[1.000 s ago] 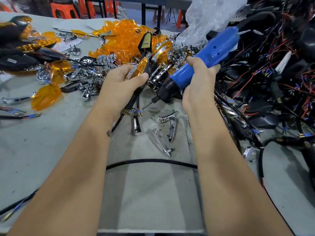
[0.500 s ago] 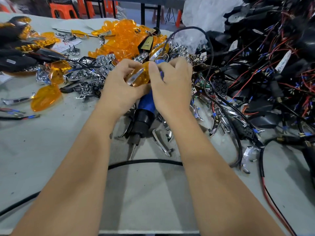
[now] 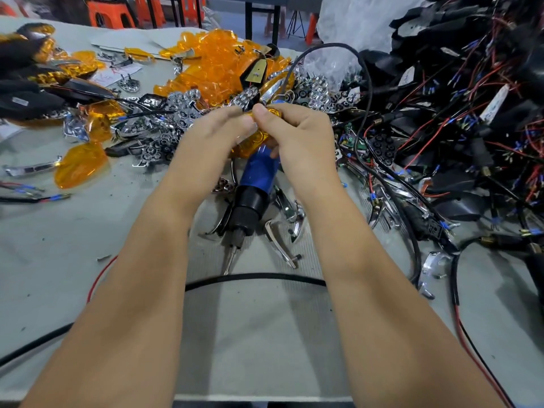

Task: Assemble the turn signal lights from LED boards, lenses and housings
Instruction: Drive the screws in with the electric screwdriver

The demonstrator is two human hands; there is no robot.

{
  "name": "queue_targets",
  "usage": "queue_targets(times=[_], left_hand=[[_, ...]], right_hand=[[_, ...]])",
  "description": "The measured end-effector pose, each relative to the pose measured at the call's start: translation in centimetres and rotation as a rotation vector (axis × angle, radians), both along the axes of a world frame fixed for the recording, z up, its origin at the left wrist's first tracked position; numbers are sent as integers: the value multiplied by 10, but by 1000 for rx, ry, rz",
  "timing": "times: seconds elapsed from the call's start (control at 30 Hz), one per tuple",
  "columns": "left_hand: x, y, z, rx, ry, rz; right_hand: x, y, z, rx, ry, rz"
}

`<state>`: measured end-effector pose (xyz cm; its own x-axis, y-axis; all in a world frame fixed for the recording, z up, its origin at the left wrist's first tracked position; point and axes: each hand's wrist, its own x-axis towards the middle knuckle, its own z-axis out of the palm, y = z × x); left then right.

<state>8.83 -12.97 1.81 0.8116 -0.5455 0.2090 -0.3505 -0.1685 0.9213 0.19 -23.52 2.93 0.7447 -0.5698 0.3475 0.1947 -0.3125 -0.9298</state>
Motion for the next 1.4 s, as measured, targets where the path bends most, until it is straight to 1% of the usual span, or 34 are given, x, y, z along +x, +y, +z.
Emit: queue_targets(times=[0.03, 0.13, 0.2, 0.33, 0.5, 0.63, 0.7, 0.77, 0.9, 1.03, 1.17, 1.3, 1.4], left_hand=[[2, 4, 0, -48, 18, 0], [2, 17, 0, -239, -73, -52], [1, 22, 0, -279, -117, -64], [-4, 21, 4, -300, -137, -50], [-3, 21, 4, -283, -173, -52], [-3, 21, 4, -319, -174, -77], [-1, 21, 3, -287, -182, -74], [3, 21, 0, -203, -220, -52], [4, 22, -4, -137, -290, -4], [-1, 20, -4, -80, -255, 10], [-7, 13, -2, -31, -276, 58], [-9, 16, 2, 18, -256, 73], [-5, 33, 10, 120, -264, 28]], right_hand=[[0, 0, 0, -15, 3, 14], [0, -2, -1, -21, 20, 96], [0, -4, -1, -18, 13, 140], [-5, -10, -1, 39, -78, 206], [-5, -10, -4, 102, -131, 172], [-6, -9, -2, 100, -167, 199], [-7, -9, -1, 95, -187, 221], [-7, -7, 0, 82, -186, 231], [-7, -5, 1, 60, -145, 202], [-7, -3, 4, -22, -82, 133], [-8, -3, 5, -58, -99, 40], [-9, -6, 7, -50, -123, -102], [-9, -5, 8, 6, -140, -127]])
